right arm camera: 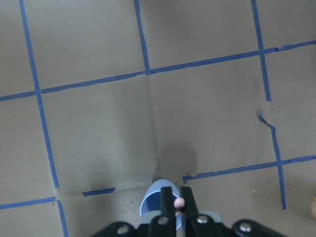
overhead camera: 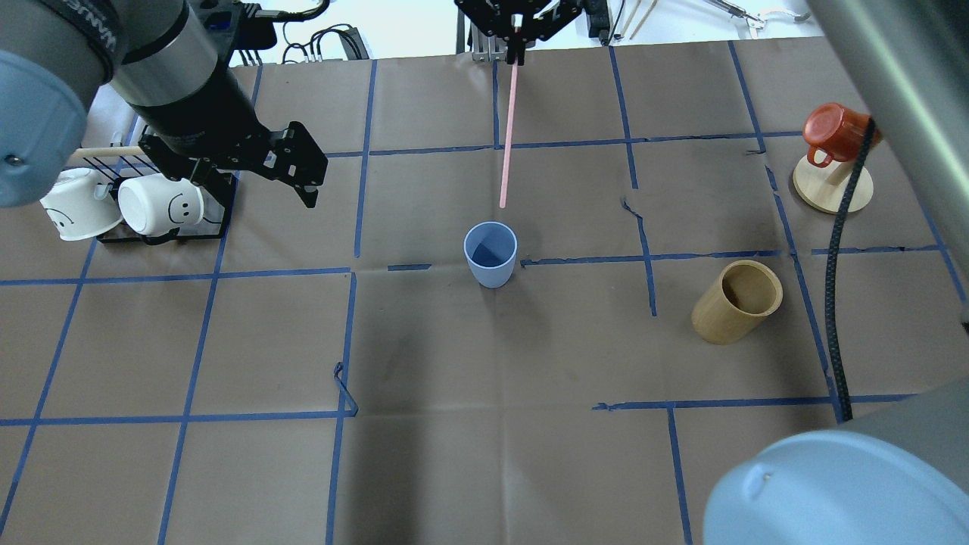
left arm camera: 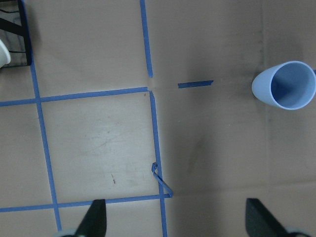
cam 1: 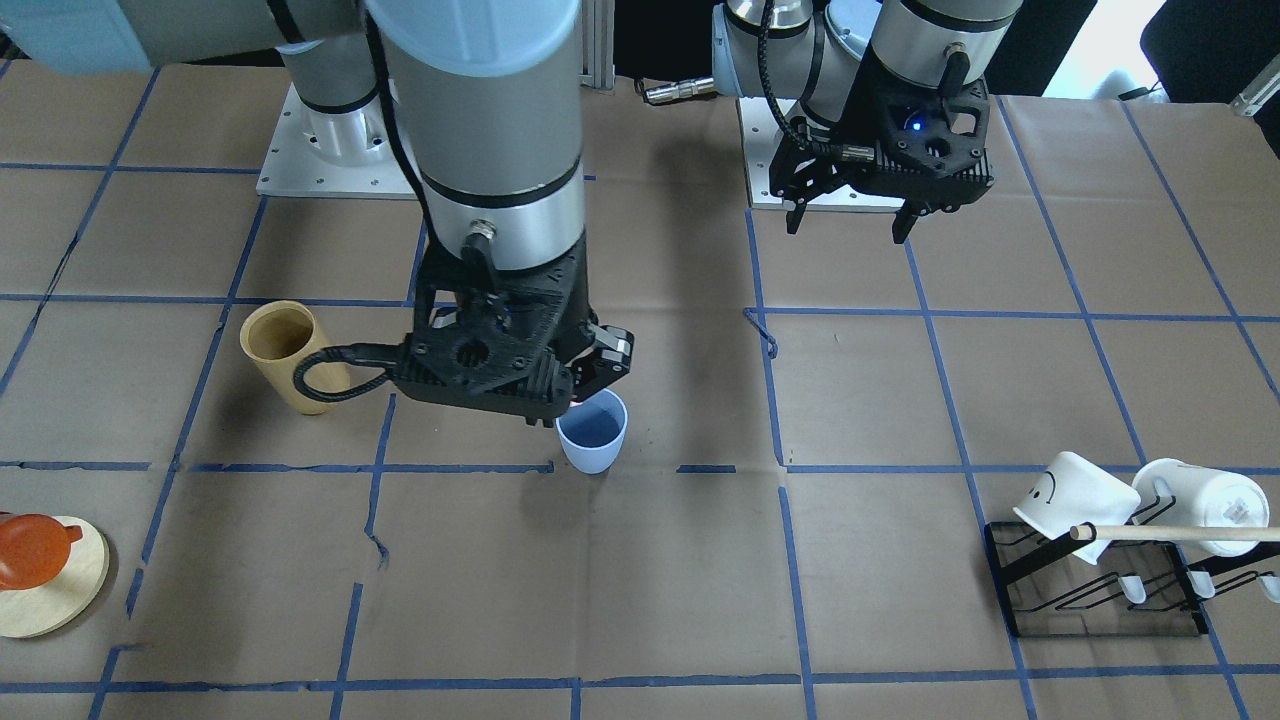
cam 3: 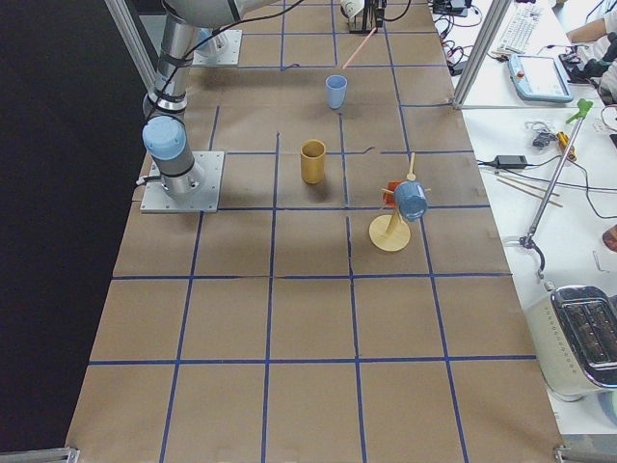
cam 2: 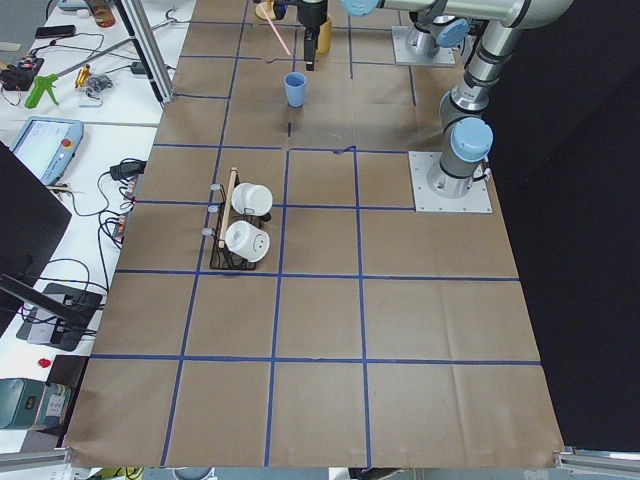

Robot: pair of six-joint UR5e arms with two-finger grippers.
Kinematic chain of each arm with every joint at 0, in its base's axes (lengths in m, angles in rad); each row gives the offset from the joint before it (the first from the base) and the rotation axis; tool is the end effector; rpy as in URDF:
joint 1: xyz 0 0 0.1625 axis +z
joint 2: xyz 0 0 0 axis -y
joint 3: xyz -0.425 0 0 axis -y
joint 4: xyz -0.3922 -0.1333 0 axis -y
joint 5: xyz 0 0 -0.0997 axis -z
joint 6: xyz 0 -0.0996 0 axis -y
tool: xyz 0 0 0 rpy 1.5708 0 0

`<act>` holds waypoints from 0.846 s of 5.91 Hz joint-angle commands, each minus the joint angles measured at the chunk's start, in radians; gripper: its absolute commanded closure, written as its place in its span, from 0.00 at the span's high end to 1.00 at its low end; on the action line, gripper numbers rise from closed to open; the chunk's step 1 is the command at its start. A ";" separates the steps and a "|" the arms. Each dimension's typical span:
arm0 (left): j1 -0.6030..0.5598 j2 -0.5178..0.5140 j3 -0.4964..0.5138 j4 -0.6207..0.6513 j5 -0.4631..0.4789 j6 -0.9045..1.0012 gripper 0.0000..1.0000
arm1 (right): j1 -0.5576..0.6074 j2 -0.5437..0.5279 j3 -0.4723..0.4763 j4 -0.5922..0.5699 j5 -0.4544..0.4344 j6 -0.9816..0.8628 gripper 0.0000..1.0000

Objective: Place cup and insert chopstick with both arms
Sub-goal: 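Move the pink chopstick over the blue cup and lower it in with the right gripper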

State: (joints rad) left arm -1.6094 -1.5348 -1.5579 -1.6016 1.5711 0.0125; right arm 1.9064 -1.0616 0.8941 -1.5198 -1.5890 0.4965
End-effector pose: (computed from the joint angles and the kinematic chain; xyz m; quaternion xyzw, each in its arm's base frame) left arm -0.1516 -0.4724 0.5086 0.0255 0.9996 -0.0090 0.0000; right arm 0.3562 -0.6219 0.5117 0.0807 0.9950 -0.0569 0.0152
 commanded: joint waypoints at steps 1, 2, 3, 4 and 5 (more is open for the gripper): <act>0.020 -0.005 0.019 0.008 -0.002 -0.075 0.98 | 0.026 0.044 0.014 -0.013 -0.002 0.005 0.08; 0.022 -0.004 0.019 0.005 0.001 -0.078 0.98 | 0.026 0.048 0.067 -0.019 -0.008 0.002 0.08; 0.022 -0.004 0.019 0.005 0.006 -0.077 0.98 | 0.026 0.042 0.124 -0.061 -0.008 0.002 0.08; 0.023 -0.002 0.018 0.003 0.004 -0.075 0.98 | 0.026 0.042 0.162 -0.121 -0.005 0.002 0.08; 0.022 -0.001 0.016 0.003 0.004 -0.075 0.98 | 0.026 0.045 0.186 -0.122 -0.002 0.004 0.08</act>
State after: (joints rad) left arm -1.5871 -1.5368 -1.5403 -1.5980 1.5755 -0.0632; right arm 1.9328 -1.0188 1.0520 -1.6256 -1.5934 0.4991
